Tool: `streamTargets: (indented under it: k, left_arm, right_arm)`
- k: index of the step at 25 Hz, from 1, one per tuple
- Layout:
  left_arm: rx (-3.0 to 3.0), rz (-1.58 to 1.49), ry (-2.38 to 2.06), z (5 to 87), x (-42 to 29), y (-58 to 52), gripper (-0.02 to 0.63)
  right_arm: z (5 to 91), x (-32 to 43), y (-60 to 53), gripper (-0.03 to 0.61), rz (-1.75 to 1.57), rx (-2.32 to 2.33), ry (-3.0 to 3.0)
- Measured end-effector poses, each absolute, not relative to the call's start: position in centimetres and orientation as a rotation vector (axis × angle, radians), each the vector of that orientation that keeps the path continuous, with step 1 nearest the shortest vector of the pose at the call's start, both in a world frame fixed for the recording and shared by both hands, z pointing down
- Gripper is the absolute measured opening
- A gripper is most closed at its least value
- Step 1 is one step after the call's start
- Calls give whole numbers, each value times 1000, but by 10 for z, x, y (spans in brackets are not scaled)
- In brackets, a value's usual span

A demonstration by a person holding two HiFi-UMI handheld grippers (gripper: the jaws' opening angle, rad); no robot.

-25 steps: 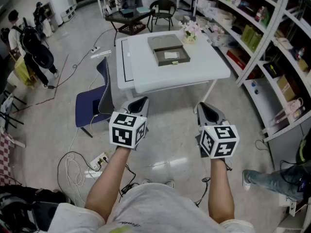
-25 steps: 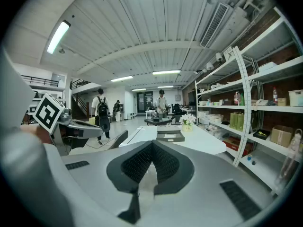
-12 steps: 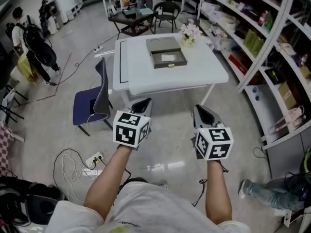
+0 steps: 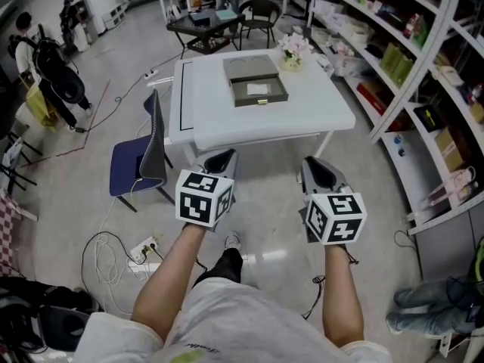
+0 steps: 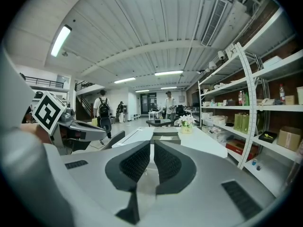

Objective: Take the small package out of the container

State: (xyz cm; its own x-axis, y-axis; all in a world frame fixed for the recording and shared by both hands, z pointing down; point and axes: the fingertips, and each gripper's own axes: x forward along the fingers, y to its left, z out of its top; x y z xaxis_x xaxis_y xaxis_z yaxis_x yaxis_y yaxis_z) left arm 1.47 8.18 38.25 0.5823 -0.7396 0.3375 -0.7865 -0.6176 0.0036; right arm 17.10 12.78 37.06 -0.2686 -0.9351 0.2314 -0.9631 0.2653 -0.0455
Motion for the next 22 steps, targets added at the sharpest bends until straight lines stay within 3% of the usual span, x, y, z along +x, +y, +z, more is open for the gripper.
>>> streamTargets:
  k: [22]
  left_arm:
    - [2625, 524, -1204, 411, 27, -136, 5]
  right_arm:
    - [387, 180, -91, 69, 362, 1771, -2318]
